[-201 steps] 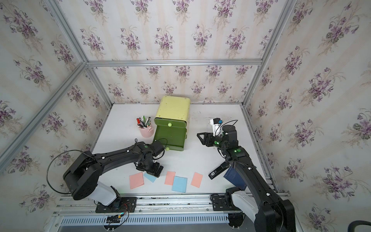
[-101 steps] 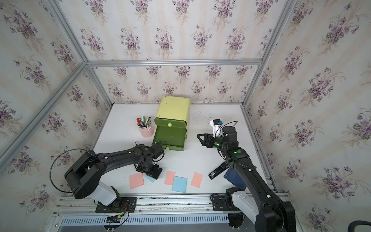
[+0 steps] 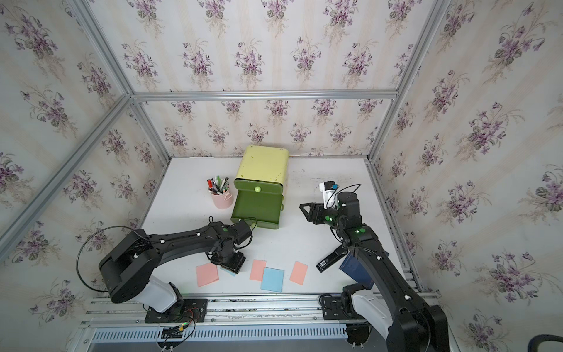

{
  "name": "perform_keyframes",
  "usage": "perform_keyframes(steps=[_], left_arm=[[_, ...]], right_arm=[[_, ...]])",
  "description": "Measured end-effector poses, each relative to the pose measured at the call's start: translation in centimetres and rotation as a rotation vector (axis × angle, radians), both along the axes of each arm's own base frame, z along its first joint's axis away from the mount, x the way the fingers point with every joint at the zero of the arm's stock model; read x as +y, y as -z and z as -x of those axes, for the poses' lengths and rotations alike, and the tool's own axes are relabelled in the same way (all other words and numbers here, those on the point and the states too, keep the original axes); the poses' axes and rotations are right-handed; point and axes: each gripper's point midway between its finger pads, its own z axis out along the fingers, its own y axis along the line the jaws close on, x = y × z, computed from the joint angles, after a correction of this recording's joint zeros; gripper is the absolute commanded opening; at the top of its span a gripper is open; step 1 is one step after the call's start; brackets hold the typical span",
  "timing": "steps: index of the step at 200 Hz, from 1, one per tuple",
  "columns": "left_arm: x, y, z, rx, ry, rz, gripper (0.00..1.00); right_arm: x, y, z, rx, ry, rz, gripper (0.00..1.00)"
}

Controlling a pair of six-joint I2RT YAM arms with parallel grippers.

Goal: Please put the sticky notes in the drawer by color
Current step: Pick up the sticky notes from the center of the board.

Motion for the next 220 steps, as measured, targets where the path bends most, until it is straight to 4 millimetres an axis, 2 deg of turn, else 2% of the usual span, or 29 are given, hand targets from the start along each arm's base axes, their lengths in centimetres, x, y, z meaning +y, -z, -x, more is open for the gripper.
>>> perform_keyframes(steps=[41,63,84,118,130,151,169,202,220], left_arm=[[-0.1,-0.5,-0.4,-0.055,-0.029,0.031,0.67],[-0.6,-1.5,-0.6,-0.085,-0.062,0.082,0.66],[-1.6,-3.5,-1.4,-0.135,-0.093,0.168,0.66],[-2.6,-7.7,-3.1,-0.217,-0.144,0.309,0.66],[-2.7,-9.6,-3.7,-0.251,-0.158,0.35,0.66],[-2.3,-11.9,-4.4,-0.288,-0.183,0.389,0.66],[-1.7,-13.4,-4.8,-0.301,-0.193,0.384,0.67],[-1.2,-16.6,-6.7,-0.376,-0.184,0.351,0.68],[-1.2,-17.5,-8.3,-0.403,-0.175,0.297,0.68]], right_arm=[[0.1,0.2,0.2,0.004,-0.008,-0.005,0.65],[1.3,0.2,0.9,0.001,-0.067,-0.032,0.65],[4.5,0.3,2.8,0.02,-0.204,-0.069,0.66],[12.2,2.5,8.1,0.111,-0.517,-0.046,0.66],[13.4,3.2,9.6,0.132,-0.579,-0.04,0.66],[13.7,4.0,10.1,0.146,-0.583,-0.029,0.66],[13.9,3.6,10.1,0.129,-0.581,-0.031,0.66],[13.6,2.7,8.6,0.075,-0.514,-0.006,0.67],[13.1,2.6,8.0,0.055,-0.467,0.011,0.67]])
